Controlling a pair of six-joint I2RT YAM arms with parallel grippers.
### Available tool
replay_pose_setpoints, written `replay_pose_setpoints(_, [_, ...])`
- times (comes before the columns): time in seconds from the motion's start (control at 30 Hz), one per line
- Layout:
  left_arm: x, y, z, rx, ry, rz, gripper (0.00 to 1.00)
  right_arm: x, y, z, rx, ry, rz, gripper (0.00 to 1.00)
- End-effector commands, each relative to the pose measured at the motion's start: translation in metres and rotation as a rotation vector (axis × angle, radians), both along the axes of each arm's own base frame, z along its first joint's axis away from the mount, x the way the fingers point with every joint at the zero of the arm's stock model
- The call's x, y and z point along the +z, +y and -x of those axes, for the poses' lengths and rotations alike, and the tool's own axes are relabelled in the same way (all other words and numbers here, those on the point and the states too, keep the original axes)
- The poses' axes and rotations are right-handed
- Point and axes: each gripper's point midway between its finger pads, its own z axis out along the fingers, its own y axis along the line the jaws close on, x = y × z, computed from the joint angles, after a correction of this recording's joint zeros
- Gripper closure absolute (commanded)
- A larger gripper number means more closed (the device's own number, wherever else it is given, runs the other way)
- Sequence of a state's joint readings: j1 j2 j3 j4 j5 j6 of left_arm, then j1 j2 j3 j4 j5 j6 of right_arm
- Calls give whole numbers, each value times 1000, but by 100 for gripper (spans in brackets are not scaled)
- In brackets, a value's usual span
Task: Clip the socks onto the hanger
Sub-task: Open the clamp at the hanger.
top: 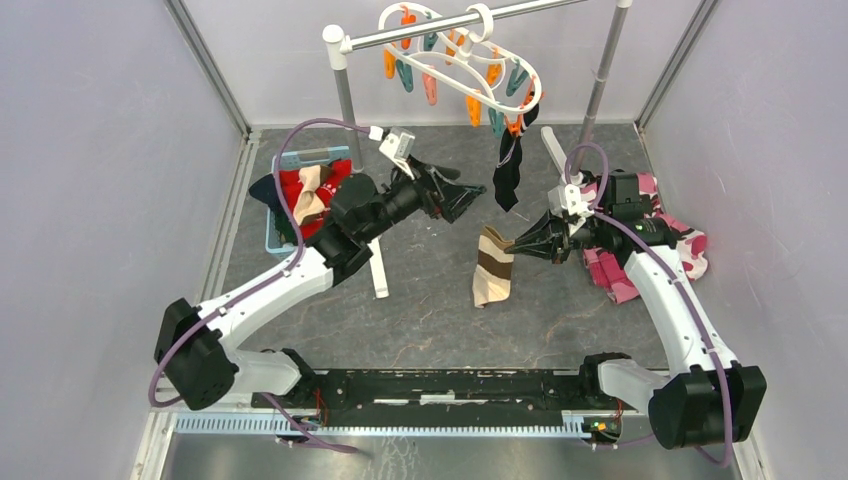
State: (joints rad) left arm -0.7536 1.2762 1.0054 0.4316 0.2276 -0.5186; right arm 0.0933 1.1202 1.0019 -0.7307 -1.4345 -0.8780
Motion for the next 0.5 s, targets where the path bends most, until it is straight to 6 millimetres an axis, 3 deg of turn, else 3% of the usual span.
replay_pose_setpoints(0.0, [48,-3,-26,162,-71,97,8,1,-2,-5,-18,-6,2,100])
replay_pose_setpoints(0.17, [44,-20,-58,249,-18,69,17,0,-3,-6,-26,-3,5,100])
replay_pose_setpoints(0.47, [50,-31,-87,331,-13,49,29,-2,-3,-9,-35,5,12,100])
